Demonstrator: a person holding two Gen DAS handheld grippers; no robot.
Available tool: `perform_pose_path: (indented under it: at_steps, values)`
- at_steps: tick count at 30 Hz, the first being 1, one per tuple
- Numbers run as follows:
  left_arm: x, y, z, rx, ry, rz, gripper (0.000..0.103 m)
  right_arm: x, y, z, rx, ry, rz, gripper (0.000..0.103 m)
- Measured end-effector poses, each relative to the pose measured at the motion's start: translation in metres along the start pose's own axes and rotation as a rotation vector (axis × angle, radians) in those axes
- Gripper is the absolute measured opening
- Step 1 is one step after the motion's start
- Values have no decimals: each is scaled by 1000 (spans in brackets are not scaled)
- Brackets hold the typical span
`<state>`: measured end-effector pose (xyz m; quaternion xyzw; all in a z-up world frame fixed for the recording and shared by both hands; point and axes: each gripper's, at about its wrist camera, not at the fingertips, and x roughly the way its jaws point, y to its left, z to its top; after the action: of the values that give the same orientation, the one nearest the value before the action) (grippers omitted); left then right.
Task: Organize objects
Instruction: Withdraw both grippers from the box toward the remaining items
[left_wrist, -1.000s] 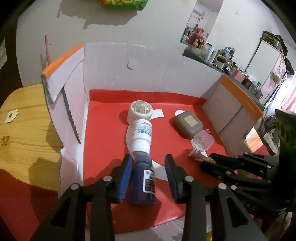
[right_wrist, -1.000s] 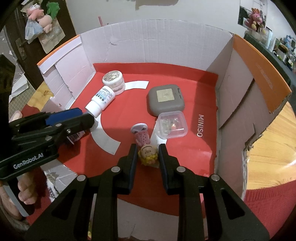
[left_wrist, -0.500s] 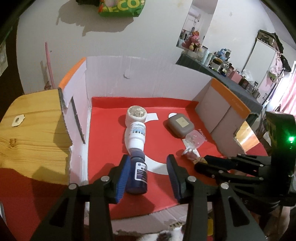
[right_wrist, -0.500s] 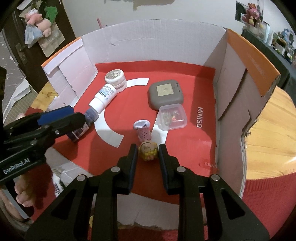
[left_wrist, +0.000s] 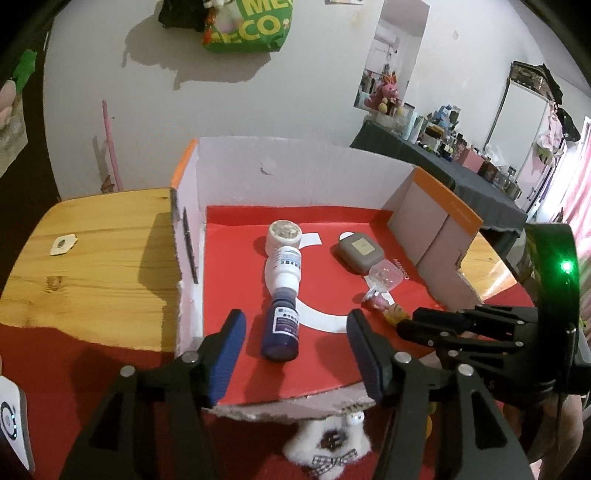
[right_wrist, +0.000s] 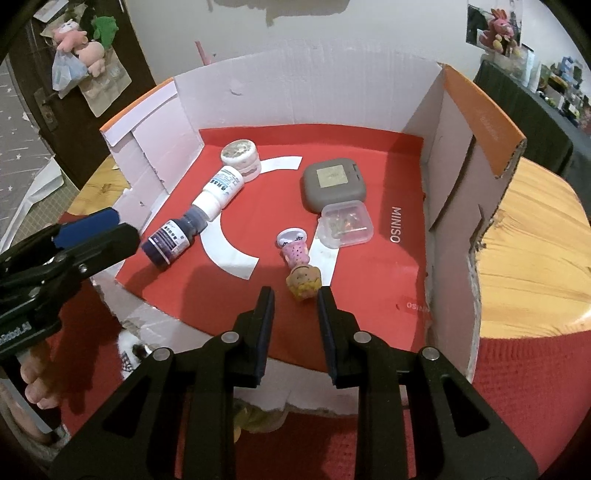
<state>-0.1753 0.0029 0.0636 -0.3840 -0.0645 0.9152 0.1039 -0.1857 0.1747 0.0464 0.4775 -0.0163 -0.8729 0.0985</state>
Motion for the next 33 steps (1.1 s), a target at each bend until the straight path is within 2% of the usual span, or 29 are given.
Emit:
perform_pose_path:
  at_steps: [2,4,5,8,11,18,24,28,33]
  values:
    - [-6,0,-1,-1,-9,-4,60,-3,2,-1,0,-5,3,31]
    - [-13,-1,-3,-1,-18,-9,60,-7,6,-2,-8,-16,4,51]
    - [-15,-1,-4,0,-22,-9,60,-9,7,-2,-9,-21,1,54]
    - [-22,-2,-6,3,-31,-8,60,-10,9,-4,-9,-24,0,54]
    - [-28,-1,-9,0,-38,-10,65,-12,9,-7,-4,-30,-5,54]
    - [-35,-3,-16,8,-39,-13,65,-26,15,-9,-11,-65,-26,54]
    - [-43,-7,-23,20,-51,-6,76,-40,18,-14,-8,-99,-45,55]
    - [-48,-10,-26,26,-66,0,81,-51,21,-23,5,-133,-52,66]
    - [-52,-11,-31,21,-70,-4,85,-61,25,-36,9,-158,-61,66]
